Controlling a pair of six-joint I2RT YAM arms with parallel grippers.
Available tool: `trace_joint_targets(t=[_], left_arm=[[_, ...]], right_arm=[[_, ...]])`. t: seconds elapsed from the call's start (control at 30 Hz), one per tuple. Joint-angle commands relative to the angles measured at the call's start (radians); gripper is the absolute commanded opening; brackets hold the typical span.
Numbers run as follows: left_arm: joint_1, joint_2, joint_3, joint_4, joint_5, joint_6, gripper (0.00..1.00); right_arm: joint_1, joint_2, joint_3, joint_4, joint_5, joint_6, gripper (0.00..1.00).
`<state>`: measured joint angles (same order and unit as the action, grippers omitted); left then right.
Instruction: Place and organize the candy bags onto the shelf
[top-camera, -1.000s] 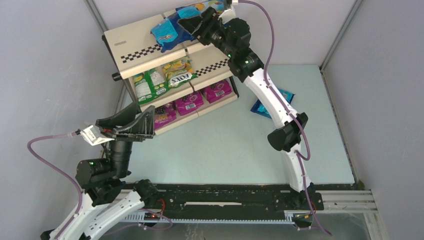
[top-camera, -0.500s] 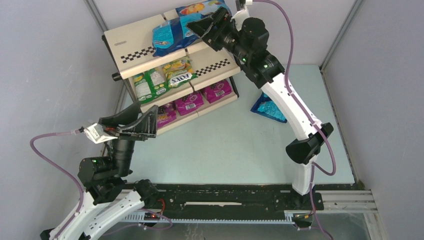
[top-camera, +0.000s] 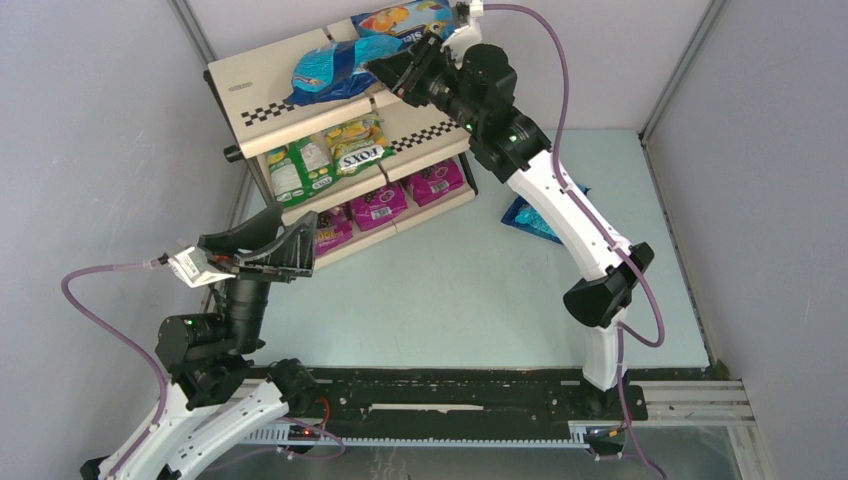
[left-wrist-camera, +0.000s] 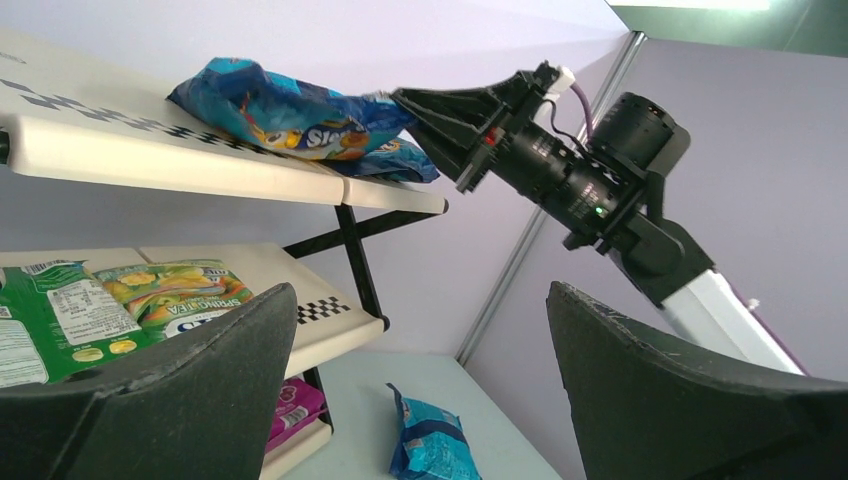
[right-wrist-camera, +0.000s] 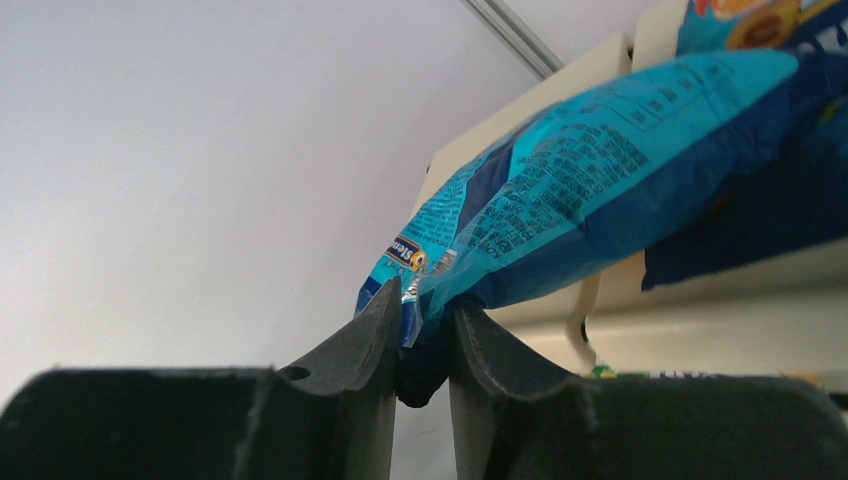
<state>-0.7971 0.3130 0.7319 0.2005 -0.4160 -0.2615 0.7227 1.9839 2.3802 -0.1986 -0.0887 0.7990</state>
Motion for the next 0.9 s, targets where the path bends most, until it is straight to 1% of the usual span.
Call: trace_joint_targets(t=[0.0,0.07,0.17,0.3,0.37,0.47,0.6,0.63,0.67,0.7,0.73,0.8,0.87], left_arm=[[-0.008,-0.007,-0.005,0.022,-0.003,0.01,1.0],[-0.01,-0.008,-0.005,0.022,-0.005,0.011,1.0],[-0.012,-0.009,-0.006,0.022,-0.01,0.014,1.0],[-0.014,-0.008,-0.005,0.023,-0.015,0.018,1.0],[-0.016,-0.006,-0.006,0.023,-0.016,0.02,1.0],[-0.016,0.001,-0.005,0.022,-0.016,0.026,1.0],[-0.015,0.014,-0.005,0.02,-0.019,0.037,1.0],[-0.016,0.018,-0.002,0.017,-0.02,0.041,1.0],[-0.016,0.023,0.003,0.009,-0.02,0.047,1.0],[-0.015,0.029,0.013,-0.002,-0.02,0.054,1.0],[-0.014,0.038,0.022,-0.014,-0.022,0.061,1.0],[-0.016,0.064,0.041,-0.032,-0.03,0.075,1.0],[-0.016,0.101,0.072,-0.058,-0.049,0.086,1.0]], right_arm=[[-0.022,0.134,0.228,0.036,-0.019,-0.154,0.2],[-0.064,0.16,0.234,0.081,-0.094,-0.112,0.13],[-0.105,0.168,0.201,0.153,-0.154,-0.071,0.07],[-0.147,0.208,0.228,0.224,-0.257,-0.032,0.04],[-0.157,0.237,0.249,0.232,-0.324,-0.007,0.03],[-0.146,0.254,0.243,0.268,-0.416,0.04,0.02],[-0.138,0.227,0.195,0.267,-0.484,0.069,0.02],[-0.143,0.209,0.169,0.263,-0.485,0.074,0.06],[-0.154,0.188,0.146,0.239,-0.47,0.08,0.15],[-0.164,0.164,0.122,0.214,-0.451,0.091,0.31],[-0.178,0.145,0.104,0.187,-0.44,0.107,0.4],[-0.211,0.113,0.082,0.135,-0.461,0.154,0.5],[-0.24,0.072,0.074,0.104,-0.537,0.177,0.55]])
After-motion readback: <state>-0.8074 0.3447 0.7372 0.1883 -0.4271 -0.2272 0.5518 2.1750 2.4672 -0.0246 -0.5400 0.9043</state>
